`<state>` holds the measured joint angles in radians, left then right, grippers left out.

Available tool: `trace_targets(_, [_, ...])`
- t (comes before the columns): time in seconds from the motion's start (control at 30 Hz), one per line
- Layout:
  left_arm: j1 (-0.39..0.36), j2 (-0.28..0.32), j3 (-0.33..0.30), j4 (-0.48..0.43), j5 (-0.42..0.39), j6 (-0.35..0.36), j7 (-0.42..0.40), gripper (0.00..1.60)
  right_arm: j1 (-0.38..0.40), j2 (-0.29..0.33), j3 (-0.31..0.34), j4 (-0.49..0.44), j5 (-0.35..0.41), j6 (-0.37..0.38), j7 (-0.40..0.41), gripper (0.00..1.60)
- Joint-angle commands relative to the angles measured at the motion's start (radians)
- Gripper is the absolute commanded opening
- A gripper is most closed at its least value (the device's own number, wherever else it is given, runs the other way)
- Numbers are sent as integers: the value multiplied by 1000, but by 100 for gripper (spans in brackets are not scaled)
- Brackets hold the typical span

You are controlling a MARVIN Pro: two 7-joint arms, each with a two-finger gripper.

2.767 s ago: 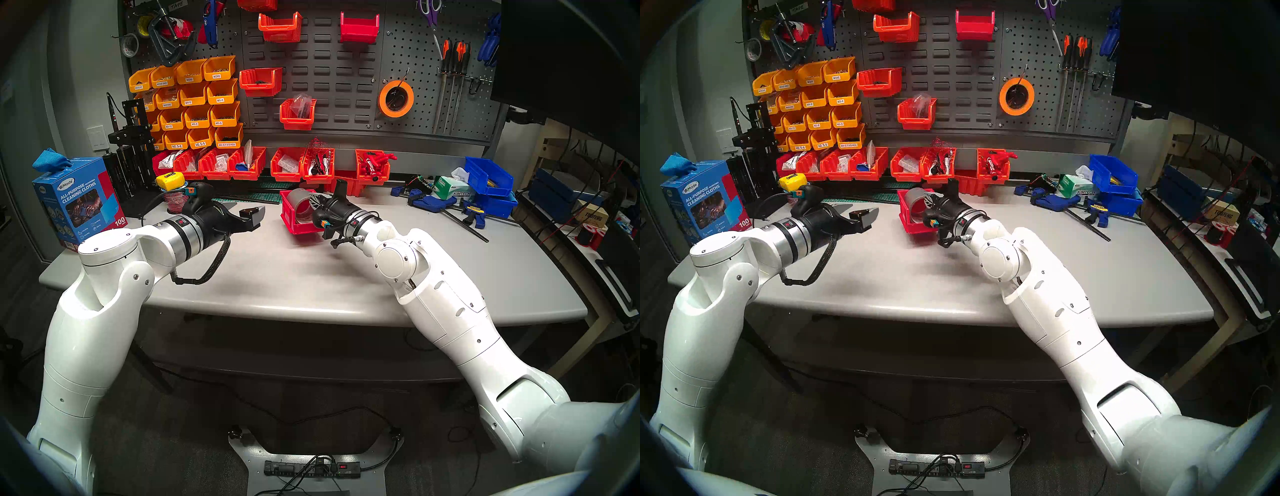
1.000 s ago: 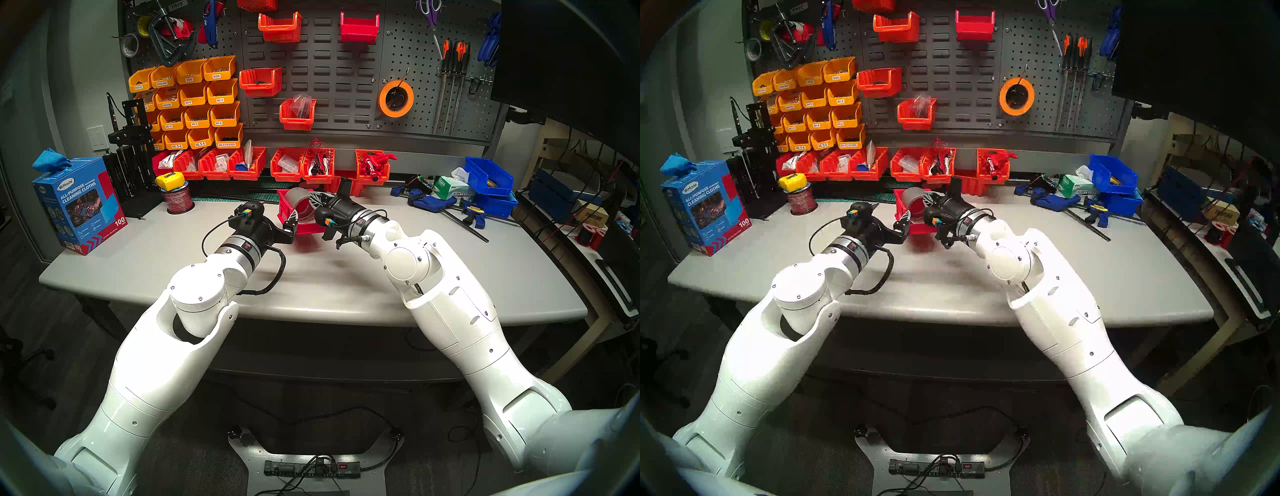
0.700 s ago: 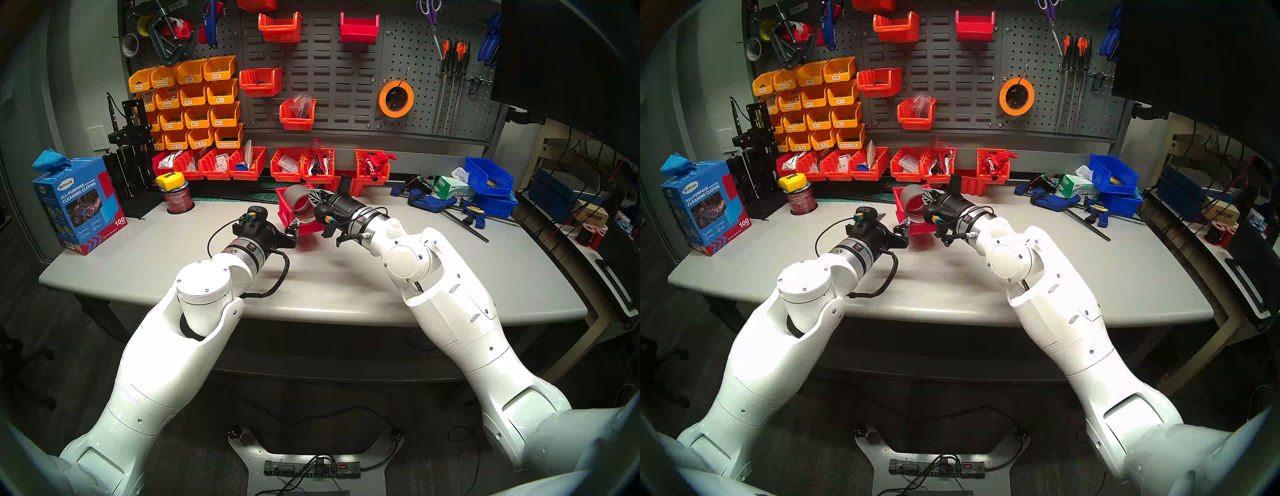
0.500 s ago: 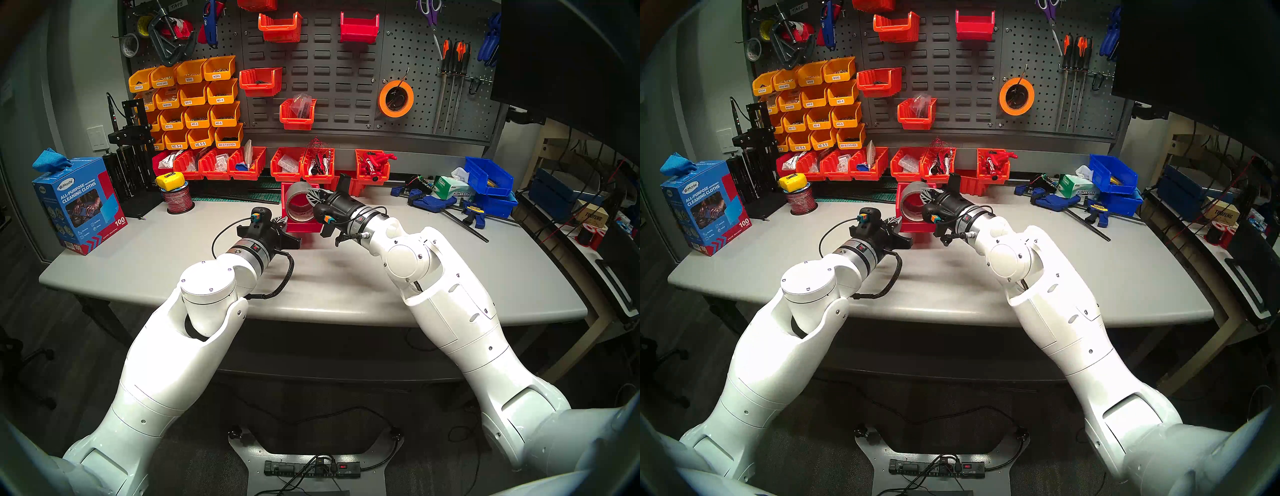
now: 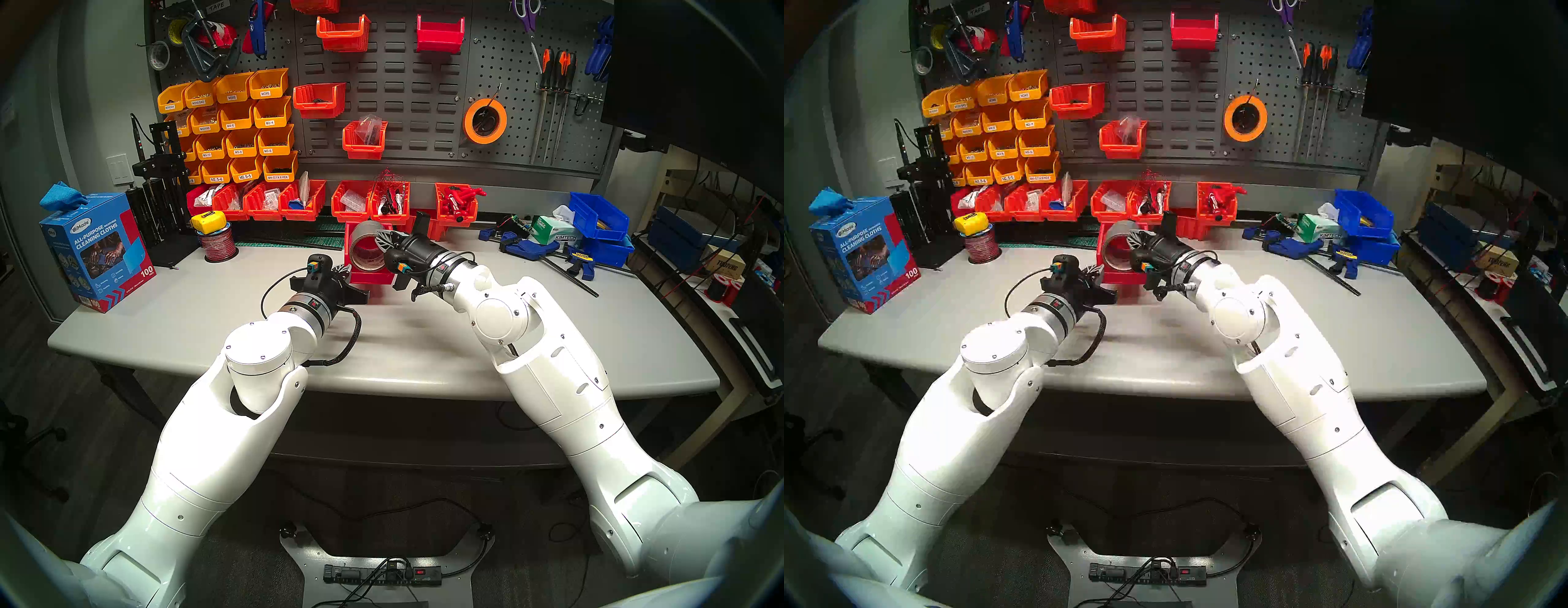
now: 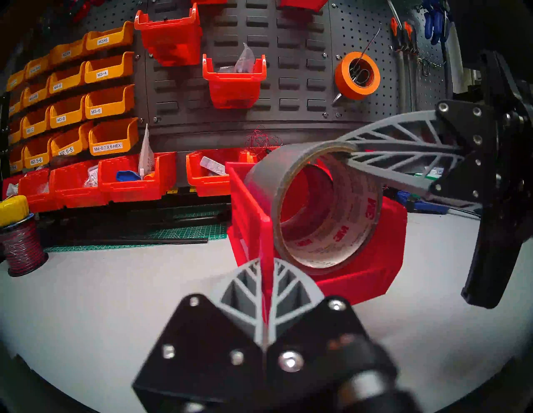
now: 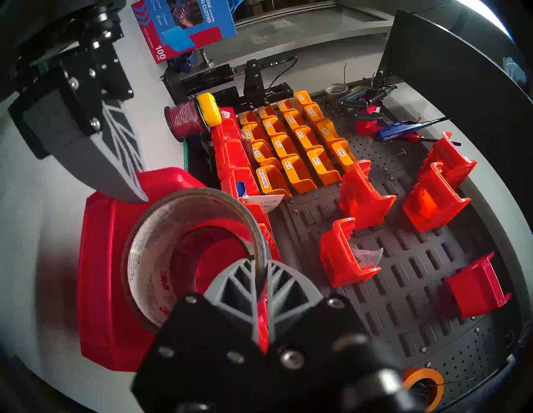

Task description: Take out tools from the storage box

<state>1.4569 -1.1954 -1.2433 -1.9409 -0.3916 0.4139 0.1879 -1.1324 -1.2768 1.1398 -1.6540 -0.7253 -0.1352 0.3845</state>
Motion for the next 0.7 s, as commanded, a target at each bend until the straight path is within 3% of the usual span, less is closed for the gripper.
trace_targets(0.0, [-4,-1,-4,1,-9,16,-2,0,50,6,33,-31,11,-6,2,0])
trace_targets(0.67, [15,-4,4,-28,-22,50,-3,0,93,20,79,-31,58,-25,64,0])
